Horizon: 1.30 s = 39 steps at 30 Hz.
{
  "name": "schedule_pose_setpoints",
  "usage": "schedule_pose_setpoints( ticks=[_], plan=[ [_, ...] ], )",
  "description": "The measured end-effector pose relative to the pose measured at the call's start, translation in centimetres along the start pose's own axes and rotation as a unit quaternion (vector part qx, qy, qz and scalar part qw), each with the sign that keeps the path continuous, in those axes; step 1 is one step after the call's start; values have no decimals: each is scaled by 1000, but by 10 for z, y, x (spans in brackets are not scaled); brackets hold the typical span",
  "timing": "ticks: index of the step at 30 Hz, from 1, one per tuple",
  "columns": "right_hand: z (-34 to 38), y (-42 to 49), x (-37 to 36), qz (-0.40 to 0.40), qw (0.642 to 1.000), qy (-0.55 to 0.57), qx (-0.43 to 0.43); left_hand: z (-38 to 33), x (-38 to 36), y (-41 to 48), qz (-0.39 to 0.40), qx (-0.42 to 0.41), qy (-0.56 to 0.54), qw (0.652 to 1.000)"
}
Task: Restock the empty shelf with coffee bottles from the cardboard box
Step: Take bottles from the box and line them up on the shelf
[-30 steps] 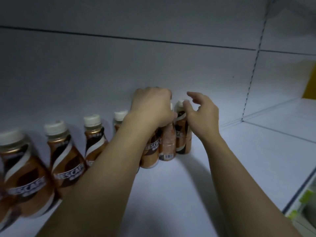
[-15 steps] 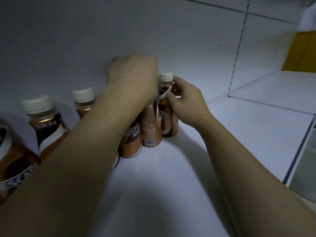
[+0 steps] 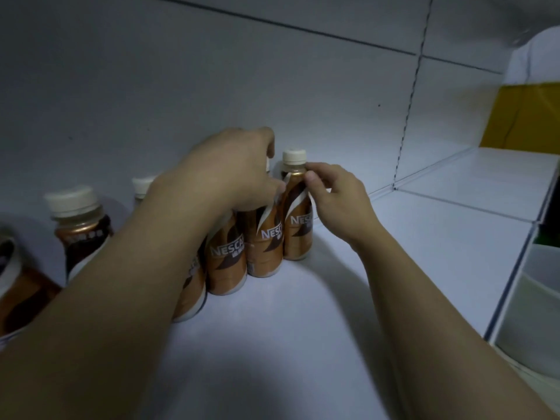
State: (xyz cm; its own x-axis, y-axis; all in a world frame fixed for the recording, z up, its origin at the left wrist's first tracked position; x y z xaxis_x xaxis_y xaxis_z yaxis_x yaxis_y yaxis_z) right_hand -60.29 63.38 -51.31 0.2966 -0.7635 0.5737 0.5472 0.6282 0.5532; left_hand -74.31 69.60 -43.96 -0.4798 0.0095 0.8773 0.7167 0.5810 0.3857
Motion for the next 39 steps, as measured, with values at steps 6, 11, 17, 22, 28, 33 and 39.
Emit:
schedule_pose_setpoints(
  ticks=[6,11,17,22,28,33,39],
  plan=[
    [-10,-9,-11,136,990,-19,-20,-2,-2,0,-59,-11,22,998],
    [-13,-8,-16,114,993,4,-37,1,0,1,-64,-24,-11,998],
    [-18,-6,-21,92,993,39,-56,1,0,2,-69,-31,-3,997],
    [-21,-7,-22,140,986,63,-58,1,1,2,-64,-26,13,997],
    [-18,-11,-23,146,988,36,-42,0,0,2,-52,-34,32,998],
    [-16,-12,-21,144,988,27,-42,-1,-5,2,-78,-57,100,990],
    [-11,-13,-20,143,989,16,-40,-2,-12,-2,-105,-60,142,982]
  ],
)
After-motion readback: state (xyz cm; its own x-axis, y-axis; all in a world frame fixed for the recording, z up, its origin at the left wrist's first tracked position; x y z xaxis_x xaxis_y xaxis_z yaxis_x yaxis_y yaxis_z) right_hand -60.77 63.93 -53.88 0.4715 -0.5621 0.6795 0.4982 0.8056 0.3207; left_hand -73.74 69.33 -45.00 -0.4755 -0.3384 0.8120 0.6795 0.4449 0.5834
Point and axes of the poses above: each hand's wrist, its own y-axis towards the middle knuckle, its own x-axis out of the back of the hand, z = x × y, the point moved 5 cm from there along y, towards the middle knuckle, and after that the axes turned 11 degrees about -y, right-handed, at the moved point
